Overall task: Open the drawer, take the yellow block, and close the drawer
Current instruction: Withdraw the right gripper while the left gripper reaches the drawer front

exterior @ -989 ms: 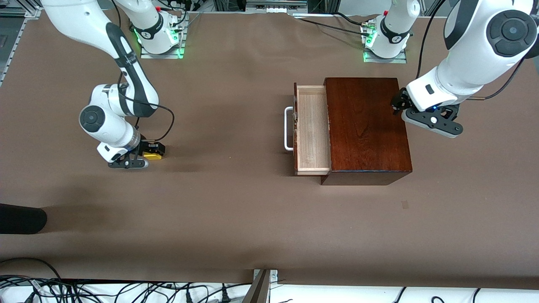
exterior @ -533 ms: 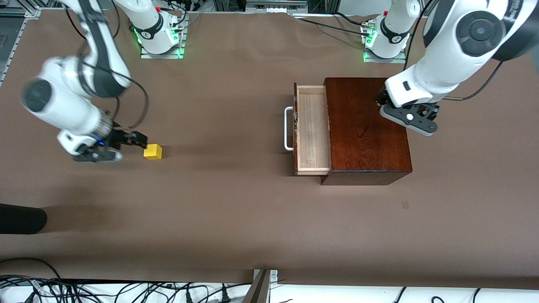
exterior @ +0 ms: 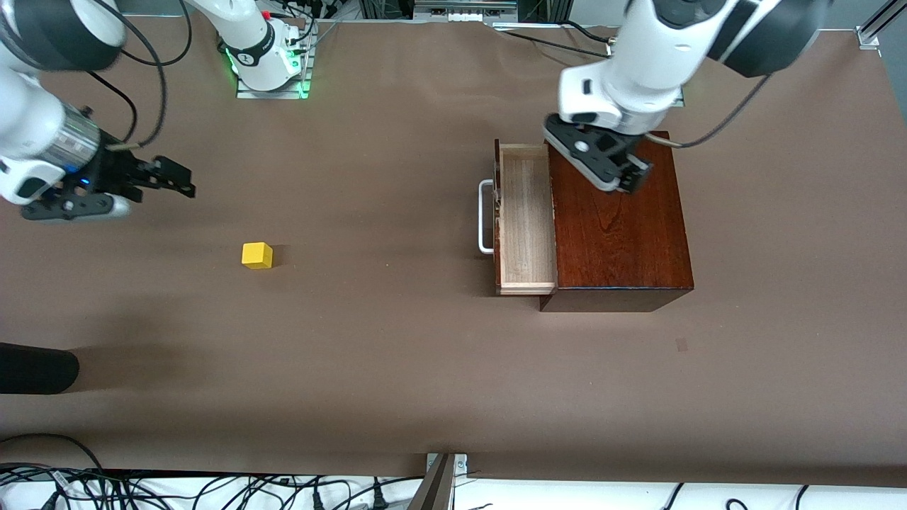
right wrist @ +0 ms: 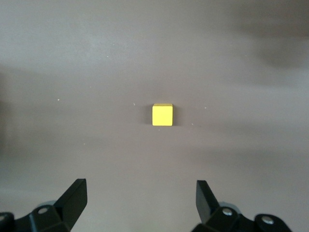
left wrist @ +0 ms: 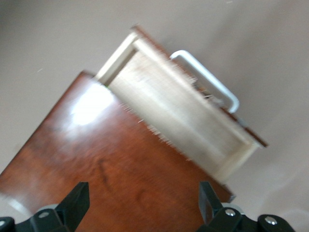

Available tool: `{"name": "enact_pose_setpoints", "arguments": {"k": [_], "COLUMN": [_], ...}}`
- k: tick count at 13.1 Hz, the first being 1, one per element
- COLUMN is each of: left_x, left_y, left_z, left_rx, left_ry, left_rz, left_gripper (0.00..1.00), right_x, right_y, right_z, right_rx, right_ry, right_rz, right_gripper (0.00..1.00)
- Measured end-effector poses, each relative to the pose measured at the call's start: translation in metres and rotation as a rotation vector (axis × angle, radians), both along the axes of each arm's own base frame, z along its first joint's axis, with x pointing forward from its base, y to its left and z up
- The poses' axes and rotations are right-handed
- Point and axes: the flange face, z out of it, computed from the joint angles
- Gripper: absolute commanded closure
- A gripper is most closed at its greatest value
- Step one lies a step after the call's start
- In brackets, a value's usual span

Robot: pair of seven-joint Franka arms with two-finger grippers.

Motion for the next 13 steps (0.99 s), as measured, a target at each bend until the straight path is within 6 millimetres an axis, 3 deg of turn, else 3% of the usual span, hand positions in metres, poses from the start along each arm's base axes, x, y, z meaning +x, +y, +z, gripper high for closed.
{"name": "enact_pose_setpoints", "arguments": {"k": [3, 7, 9, 13], "left_x": [0.004, 0.019, 0.023, -0.02], "left_y": [-0.035, -0.055, -0.077, -0.162], "left_z": [-0.02, -0.052, -0.067, -0.12], "left_rx": [-0.052, -0.238, -0.316, -0.353], "left_ry": [0.031, 0.083, 0.026, 0.028], "left_rz": [-0.164, -0.404, -0.569, -0.739], "left_gripper": [0.0, 0.0, 0.0, 0.0], "right_x": [0.0, 0.001, 0.002, 0.004], "right_y": [-0.015, -0.024, -0.025, -0.024], "right_z": [0.021, 0.019, 0.02, 0.029], "right_rx": [-0.009, -0.048, -0.064, -0.066], "right_ry": [-0.016, -0.013, -0.015, -0.034], "right_rz": [0.023, 0.023, 0.026, 0.027], "right_gripper": [0.0, 0.0, 0.0, 0.0]}}
